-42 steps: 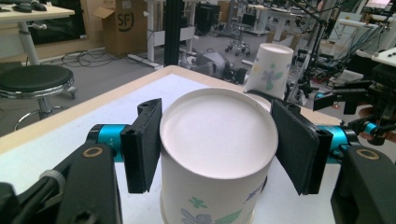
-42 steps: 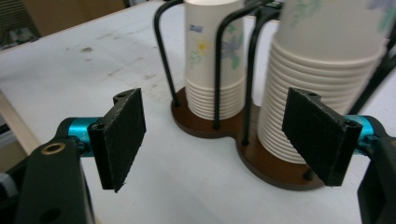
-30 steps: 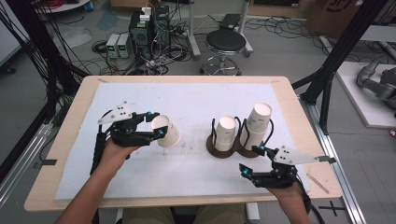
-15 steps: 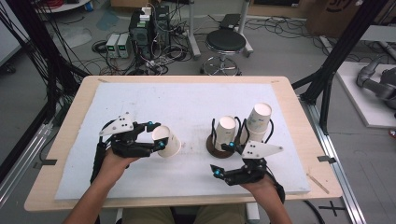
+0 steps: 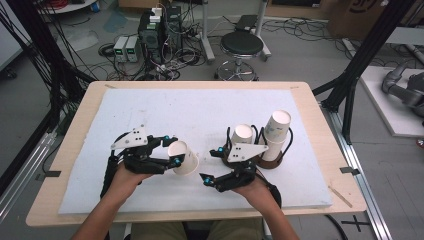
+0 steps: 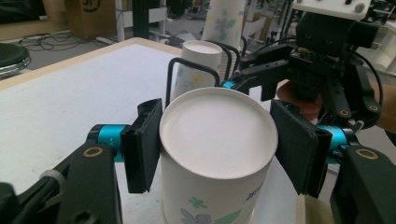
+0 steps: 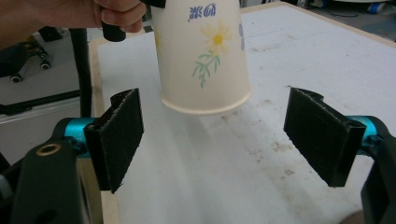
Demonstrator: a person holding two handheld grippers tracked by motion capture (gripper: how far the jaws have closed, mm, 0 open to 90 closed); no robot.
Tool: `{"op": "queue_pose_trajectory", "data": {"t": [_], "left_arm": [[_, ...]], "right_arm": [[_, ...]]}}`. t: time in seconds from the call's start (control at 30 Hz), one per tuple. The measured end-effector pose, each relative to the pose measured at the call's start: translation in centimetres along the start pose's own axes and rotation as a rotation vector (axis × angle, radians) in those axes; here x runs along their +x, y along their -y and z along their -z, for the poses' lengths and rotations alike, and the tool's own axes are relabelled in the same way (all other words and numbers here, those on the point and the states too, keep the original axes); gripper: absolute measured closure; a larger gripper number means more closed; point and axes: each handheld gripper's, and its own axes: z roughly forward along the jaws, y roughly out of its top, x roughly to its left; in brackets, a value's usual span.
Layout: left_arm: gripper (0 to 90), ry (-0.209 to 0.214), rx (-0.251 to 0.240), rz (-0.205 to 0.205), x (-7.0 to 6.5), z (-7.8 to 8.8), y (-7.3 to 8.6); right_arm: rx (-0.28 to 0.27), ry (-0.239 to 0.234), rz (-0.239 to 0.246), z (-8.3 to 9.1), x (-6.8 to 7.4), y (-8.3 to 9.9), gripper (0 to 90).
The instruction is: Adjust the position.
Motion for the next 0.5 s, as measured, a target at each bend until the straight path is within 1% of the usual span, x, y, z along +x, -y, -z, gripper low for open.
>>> {"op": "queue_pose_trajectory", "data": {"t": [0.13, 0.17, 0.23, 0.3, 0.33, 0.43, 0.5], "left_arm": [[37.0, 0.023, 0.011, -0.010, -0.5, -0.4, 0.1], [37.0, 0.023, 0.011, -0.010, -0.5, -0.4, 0.1], [37.0, 0.036, 0.016, -0.012, -0.9, -0.6, 0.0], [37.0, 0.039, 0.017, -0.014, -1.0, -0.7, 0.0], [37.0, 0.049, 0.018, -0.013, -1.3, -0.8, 0.0], [37.0, 0.059, 0.019, -0.019, -1.5, -1.0, 0.0], [37.0, 0.067, 0.021, -0.019, -1.6, -1.1, 0.0]], "right_arm": [[0.014, -0.025, 0.009, -0.8, 0.3, 0.1, 20.5], [0.015, -0.028, 0.015, -1.0, 0.3, 0.1, 20.5], [0.024, -0.033, 0.014, -1.3, 0.5, 0.1, 20.5], [0.025, -0.038, 0.018, -1.3, 0.5, 0.1, 20.5], [0.022, -0.039, 0.019, -1.5, 0.4, 0.1, 20.5], [0.026, -0.059, 0.016, -1.7, 0.5, 0.1, 20.5], [0.022, -0.068, 0.025, -2.0, 0.5, 0.0, 20.5]]}}
